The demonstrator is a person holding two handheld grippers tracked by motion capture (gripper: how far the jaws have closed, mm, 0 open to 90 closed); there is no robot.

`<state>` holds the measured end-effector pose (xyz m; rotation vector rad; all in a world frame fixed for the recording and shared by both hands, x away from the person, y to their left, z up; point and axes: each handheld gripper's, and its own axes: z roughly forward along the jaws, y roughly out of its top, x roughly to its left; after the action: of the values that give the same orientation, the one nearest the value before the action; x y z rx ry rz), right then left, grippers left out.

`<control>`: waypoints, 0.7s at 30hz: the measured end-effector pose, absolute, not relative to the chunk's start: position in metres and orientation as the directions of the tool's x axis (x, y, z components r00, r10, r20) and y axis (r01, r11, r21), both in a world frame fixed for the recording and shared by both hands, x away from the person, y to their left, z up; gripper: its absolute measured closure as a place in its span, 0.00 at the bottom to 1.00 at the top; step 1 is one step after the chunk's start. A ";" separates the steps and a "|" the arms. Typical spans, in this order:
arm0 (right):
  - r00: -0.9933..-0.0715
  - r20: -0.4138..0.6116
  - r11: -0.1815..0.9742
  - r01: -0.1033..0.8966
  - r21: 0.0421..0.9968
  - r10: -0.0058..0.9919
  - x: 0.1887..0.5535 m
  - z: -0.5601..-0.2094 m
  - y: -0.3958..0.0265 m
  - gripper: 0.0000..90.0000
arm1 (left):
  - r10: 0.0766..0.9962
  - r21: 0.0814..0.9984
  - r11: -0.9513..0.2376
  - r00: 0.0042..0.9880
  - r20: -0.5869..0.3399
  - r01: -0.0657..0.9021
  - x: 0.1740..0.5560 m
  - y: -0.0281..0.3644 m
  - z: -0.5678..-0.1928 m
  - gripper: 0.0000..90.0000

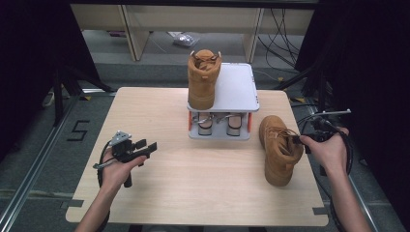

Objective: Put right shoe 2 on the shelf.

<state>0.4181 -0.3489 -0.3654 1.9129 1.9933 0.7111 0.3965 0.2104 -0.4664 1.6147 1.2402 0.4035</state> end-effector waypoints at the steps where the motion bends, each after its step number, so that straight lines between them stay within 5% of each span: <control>1: -0.078 0.128 -0.002 0.847 0.532 0.989 0.418 -0.365 -0.349 0.60 | 0.860 0.853 0.046 0.414 -0.299 0.520 0.397 0.210 -0.466 0.52; 3: -0.025 0.162 -0.057 0.876 0.480 0.986 0.419 -0.365 -0.344 0.61 | 0.857 0.854 0.040 0.422 -0.297 0.520 0.397 0.208 -0.467 0.52; 5: -0.083 0.137 0.004 0.867 0.499 0.987 0.421 -0.367 -0.349 0.62 | 0.855 0.855 0.039 0.425 -0.296 0.517 0.396 0.207 -0.466 0.52; 7: 0.004 0.195 -0.088 0.901 0.424 0.981 0.419 -0.367 -0.341 0.63 | 0.851 0.856 0.038 0.433 -0.298 0.516 0.393 0.205 -0.466 0.52; 15: -0.046 0.153 -0.018 0.920 0.391 0.987 0.427 -0.375 -0.342 0.68 | 0.852 0.856 0.035 0.432 -0.295 0.516 0.385 0.210 -0.467 0.52; 21: 0.013 0.179 -0.071 0.944 0.322 0.984 0.434 -0.380 -0.338 0.73 | 0.857 0.850 0.039 0.420 -0.298 0.525 0.384 0.214 -0.469 0.51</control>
<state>0.4338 -0.3383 -0.3798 2.1534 2.0626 0.5434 0.3844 0.2140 -0.4691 1.6245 1.2373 0.3965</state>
